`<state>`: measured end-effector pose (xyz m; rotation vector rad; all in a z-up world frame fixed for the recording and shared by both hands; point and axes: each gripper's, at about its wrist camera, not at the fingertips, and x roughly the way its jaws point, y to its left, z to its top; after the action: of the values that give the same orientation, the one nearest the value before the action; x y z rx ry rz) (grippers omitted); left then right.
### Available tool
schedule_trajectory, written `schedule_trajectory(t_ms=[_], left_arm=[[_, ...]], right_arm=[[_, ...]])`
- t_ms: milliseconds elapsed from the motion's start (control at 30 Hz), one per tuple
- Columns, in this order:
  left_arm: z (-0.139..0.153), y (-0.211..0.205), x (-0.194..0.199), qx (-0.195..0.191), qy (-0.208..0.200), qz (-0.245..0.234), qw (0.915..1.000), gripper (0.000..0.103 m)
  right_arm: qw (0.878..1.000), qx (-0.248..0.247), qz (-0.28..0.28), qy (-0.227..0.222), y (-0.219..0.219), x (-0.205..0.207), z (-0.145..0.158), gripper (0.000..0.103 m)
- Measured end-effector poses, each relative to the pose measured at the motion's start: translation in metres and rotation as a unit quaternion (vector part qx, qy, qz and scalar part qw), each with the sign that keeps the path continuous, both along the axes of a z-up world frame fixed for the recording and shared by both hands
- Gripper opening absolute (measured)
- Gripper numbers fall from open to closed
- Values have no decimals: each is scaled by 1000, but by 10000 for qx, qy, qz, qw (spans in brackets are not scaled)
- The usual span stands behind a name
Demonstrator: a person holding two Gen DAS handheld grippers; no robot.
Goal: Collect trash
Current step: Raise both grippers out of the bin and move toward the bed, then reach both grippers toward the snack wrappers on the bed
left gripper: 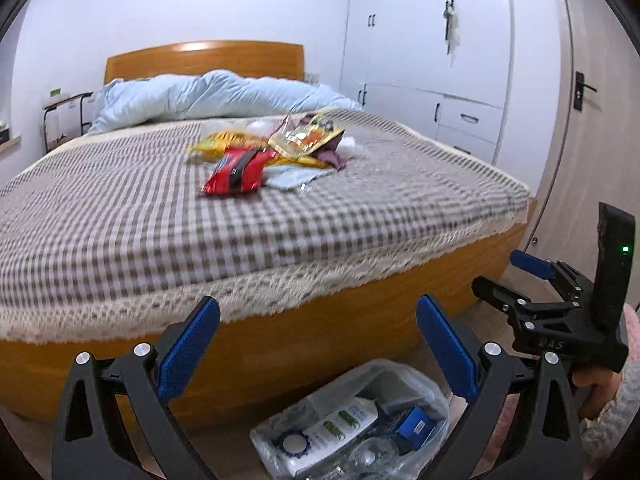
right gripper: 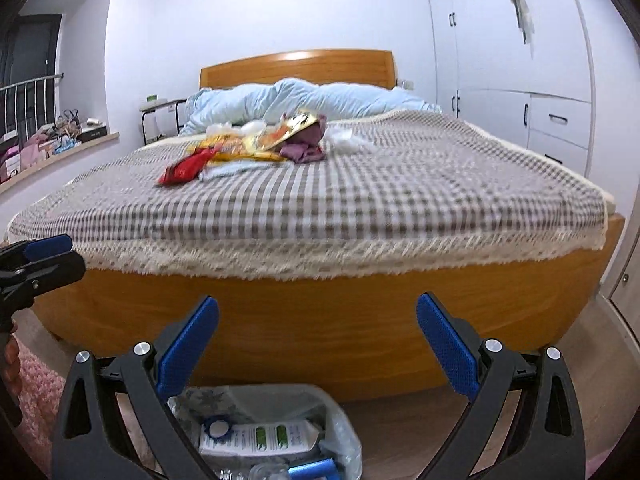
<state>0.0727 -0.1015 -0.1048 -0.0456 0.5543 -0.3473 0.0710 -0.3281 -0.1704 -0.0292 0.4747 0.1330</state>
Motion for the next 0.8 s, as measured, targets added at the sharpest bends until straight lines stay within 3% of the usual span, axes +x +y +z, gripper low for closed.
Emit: schedule_trajectory(t_ms=[433,800], left_arm=[[44,9,25,-354,-656,144,9971,95],[74,18,69,-479,-1096,384,9921,95]], right_arm=[[9979,367,-72,-533,-15,27,44,95],[9921,151,232,-1220,1,71,86,95]])
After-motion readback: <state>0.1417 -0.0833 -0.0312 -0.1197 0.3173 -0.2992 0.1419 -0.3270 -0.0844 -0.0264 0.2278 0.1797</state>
